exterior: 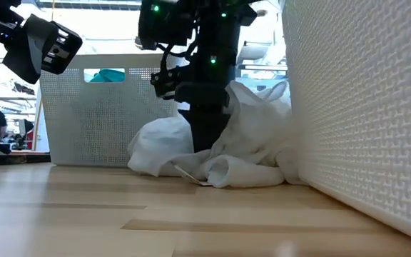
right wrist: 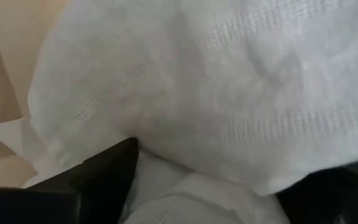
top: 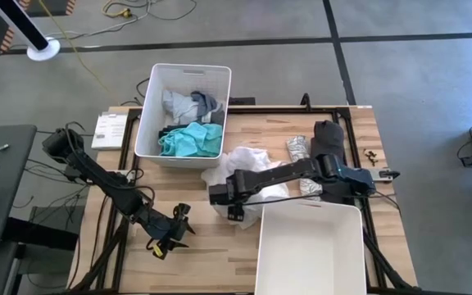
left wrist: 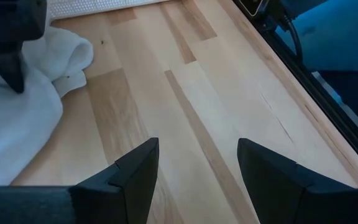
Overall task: Sort clothes
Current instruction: Put the white dress into the bottom white laundry bin
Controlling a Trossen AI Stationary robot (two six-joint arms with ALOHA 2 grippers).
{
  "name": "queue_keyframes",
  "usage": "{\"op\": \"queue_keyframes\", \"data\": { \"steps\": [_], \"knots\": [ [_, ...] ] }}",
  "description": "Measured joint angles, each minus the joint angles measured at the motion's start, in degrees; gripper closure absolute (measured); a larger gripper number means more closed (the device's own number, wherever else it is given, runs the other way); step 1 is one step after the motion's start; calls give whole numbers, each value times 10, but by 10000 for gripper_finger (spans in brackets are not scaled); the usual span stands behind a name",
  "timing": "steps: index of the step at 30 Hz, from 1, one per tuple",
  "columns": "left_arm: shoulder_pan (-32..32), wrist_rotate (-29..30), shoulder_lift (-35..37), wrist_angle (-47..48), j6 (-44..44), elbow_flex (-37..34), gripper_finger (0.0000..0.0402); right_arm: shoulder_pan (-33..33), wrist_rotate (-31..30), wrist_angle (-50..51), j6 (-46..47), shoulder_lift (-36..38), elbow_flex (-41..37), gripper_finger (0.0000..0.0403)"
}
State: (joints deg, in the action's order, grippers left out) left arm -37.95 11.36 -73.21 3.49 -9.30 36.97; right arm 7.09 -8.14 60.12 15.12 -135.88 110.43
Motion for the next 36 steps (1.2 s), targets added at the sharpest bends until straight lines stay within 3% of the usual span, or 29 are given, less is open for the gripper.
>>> {"op": "queue_keyframes", "data": {
  "steps": [5, 10, 20, 26, 36],
  "knots": [
    [0, 0, 0, 0, 5, 0, 189, -13, -2, -17, 0, -6, 0, 64],
    [0, 0, 0, 0, 7, 0, 189, -33, 2, -43, -2, -6, -1, 132],
    [0, 0, 0, 1, 6, 0, 189, -41, 68, -52, -7, -19, 0, 380],
    [0, 0, 0, 1, 5, 0, 189, -24, 49, -37, -1, 0, -2, 388],
    [0, 41, 0, -3, 5, 0, 189, 17, 11, -21, 13, 134, -7, 392]
  ]
}}
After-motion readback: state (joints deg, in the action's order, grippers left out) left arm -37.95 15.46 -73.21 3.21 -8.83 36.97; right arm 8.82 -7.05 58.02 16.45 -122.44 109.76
